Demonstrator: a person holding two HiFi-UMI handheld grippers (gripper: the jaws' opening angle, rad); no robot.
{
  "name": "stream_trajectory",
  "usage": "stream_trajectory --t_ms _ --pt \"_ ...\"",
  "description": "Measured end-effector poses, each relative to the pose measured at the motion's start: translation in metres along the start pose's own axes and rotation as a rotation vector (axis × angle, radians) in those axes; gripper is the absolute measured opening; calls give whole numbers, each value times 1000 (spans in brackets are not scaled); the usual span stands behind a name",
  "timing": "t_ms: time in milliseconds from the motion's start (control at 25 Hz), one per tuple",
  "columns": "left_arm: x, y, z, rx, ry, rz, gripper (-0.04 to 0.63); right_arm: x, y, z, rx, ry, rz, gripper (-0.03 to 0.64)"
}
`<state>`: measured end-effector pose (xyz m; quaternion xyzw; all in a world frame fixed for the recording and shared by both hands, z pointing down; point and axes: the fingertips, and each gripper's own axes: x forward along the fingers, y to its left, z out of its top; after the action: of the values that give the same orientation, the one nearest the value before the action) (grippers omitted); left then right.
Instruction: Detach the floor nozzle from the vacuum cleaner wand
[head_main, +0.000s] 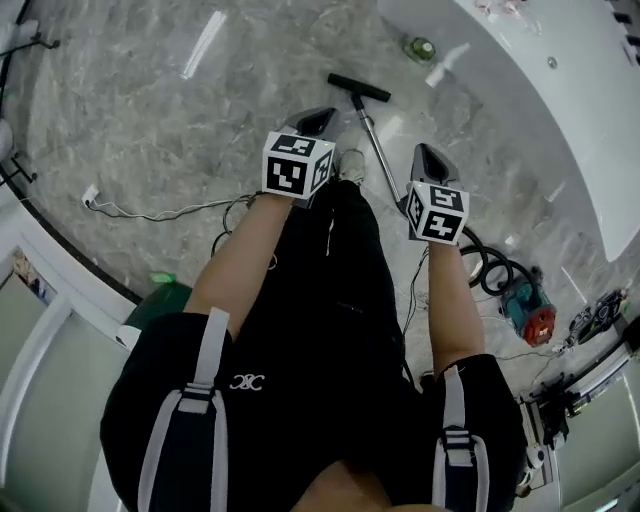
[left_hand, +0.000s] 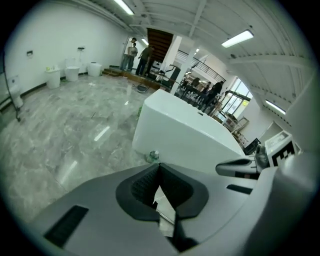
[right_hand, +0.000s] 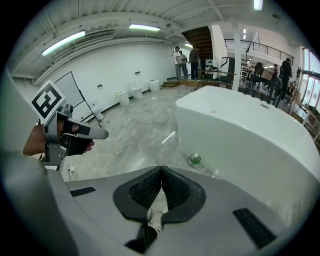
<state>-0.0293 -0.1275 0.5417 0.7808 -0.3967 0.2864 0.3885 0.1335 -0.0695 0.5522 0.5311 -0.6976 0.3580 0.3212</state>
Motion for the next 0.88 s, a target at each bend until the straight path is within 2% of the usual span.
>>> stream_trajectory --t_ms 80,160,280,400,520,600,680,800,880 --pt "48 25 -20 -42 1 3 0 60 -5 -32 -10 42 37 14" --pt "95 48 -50 -55 19 5 0 117 -12 -70 -44 61 32 14" --pt "165 76 -105 -82 64 3 0 199 -26 -138 -172 88 2 14" --pt "220 99 -151 -119 62 -14 0 284 -30 -228 -220 206 62 15" --pt "263 123 -189 -114 56 -25 0 365 -34 -308 -216 328 112 19" --pt "287 141 -218 -89 86 -33 0 414 -36 -346 -203 386 115 124" --pt "308 159 -249 -77 132 -35 0 455 -39 -381 -228 442 111 165" --pt "338 183 -279 -93 170 -38 0 506 -53 -423 -315 511 66 168" --pt "353 194 -288 -111 178 -45 0 531 -60 -439 -326 543 49 169"
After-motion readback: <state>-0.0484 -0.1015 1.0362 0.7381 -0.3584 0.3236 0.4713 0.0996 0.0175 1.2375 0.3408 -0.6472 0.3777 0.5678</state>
